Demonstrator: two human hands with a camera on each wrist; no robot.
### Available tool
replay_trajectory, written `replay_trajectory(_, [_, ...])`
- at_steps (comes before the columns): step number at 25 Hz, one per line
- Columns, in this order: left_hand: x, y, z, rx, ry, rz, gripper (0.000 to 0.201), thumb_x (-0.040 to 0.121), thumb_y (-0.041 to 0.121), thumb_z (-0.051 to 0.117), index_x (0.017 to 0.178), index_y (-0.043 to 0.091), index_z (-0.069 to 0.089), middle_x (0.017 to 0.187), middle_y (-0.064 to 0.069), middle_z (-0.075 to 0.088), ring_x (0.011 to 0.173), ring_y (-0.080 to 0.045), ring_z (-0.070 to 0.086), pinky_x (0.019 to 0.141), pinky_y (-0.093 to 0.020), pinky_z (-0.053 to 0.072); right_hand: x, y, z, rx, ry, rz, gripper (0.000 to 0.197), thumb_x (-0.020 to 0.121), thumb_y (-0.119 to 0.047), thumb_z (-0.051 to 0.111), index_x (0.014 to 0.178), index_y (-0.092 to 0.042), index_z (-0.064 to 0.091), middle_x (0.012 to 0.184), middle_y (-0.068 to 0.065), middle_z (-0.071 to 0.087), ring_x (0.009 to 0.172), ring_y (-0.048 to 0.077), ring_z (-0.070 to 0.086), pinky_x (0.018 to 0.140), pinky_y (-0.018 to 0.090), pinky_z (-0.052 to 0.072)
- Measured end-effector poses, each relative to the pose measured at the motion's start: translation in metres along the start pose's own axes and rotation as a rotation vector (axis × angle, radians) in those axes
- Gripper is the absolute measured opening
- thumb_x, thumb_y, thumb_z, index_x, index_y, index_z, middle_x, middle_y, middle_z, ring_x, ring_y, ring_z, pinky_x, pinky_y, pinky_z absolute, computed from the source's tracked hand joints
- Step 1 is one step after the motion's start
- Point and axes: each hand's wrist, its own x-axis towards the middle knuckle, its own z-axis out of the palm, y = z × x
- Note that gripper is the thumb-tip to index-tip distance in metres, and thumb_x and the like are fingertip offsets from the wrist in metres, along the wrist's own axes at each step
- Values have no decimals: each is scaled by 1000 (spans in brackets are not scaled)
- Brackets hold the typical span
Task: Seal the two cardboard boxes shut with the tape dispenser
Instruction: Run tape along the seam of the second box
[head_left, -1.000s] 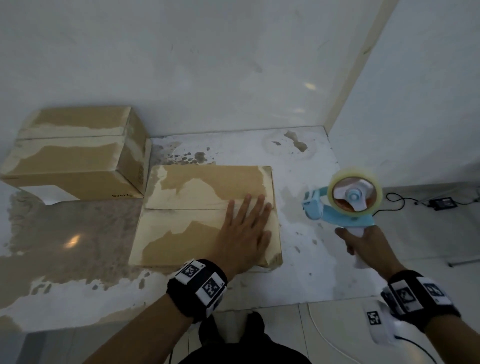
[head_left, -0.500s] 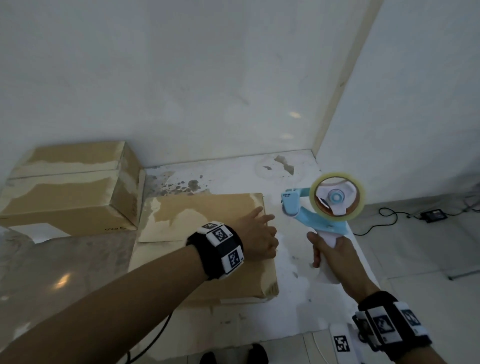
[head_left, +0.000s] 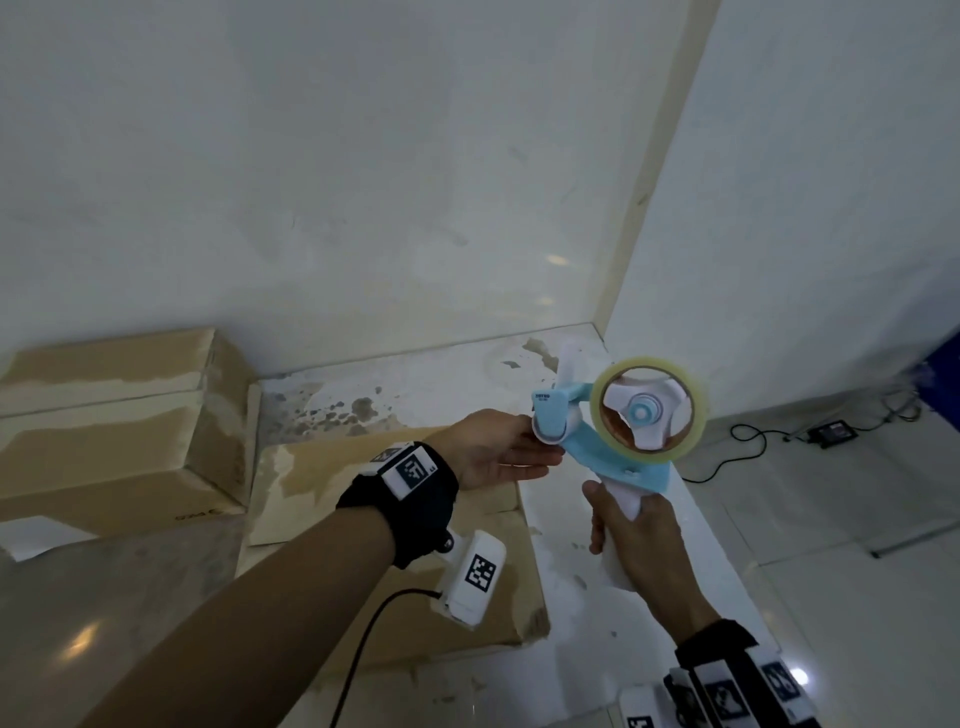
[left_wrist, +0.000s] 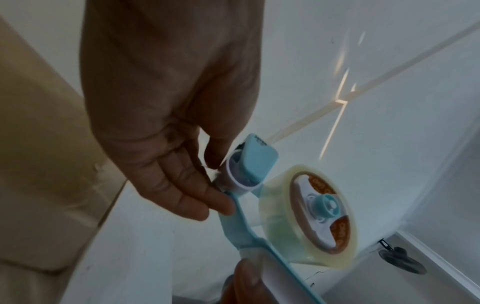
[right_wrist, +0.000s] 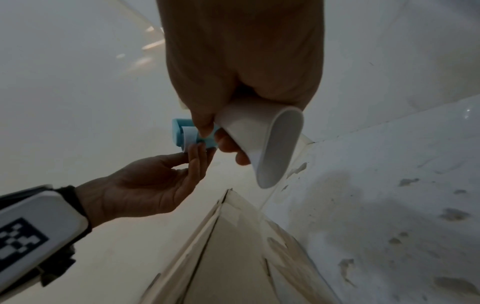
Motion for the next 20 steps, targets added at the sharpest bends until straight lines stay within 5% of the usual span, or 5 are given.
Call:
replay_trajectory(6, [2,4,-14,25,30,-71,33,96,33,53,104,4,67,81,-6,74,71,-14,71,60,-24,60,-3,3,8,-8,12,8,46,96,-26,58,57,-2,59,48,7,62,45,3,56,54,4,43])
replay_trajectory(11, [5,10,-24,106,18,-44,15,94,13,58,101,2,66,80,-7,65,63,-12,63,59,-21,59,-9,3,12,3,9,15,43,94,-27,60,59,-2,59,48,7,61,46,4,57,55,7,45])
replay_trajectory(14, [14,14,-26,274,148,36,18,92,16,60,101,0,65,77,-8,66,52,-9,63,53,-21,57,-14,-1,13,-2,12,-6,46,95,-27,60,58,0,58,49,12,62,46,8,58,53,8,44])
replay_trajectory(18, [30,21,-24,448,190,91,21,91,23,64,85,2,65,70,-7,67,48,-8,64,52,-20,57,-29,-9,16,10,22,38,51,97,-28,56,57,4,59,49,16,62,44,9,58,52,9,44])
replay_trajectory(20, [39,26,-22,501,194,93,23,90,21,65,74,4,63,64,-7,65,50,-10,63,61,-25,60,-36,-11,17,78,20,100,52,98,-31,53,59,4,59,50,15,62,45,13,60,57,18,48])
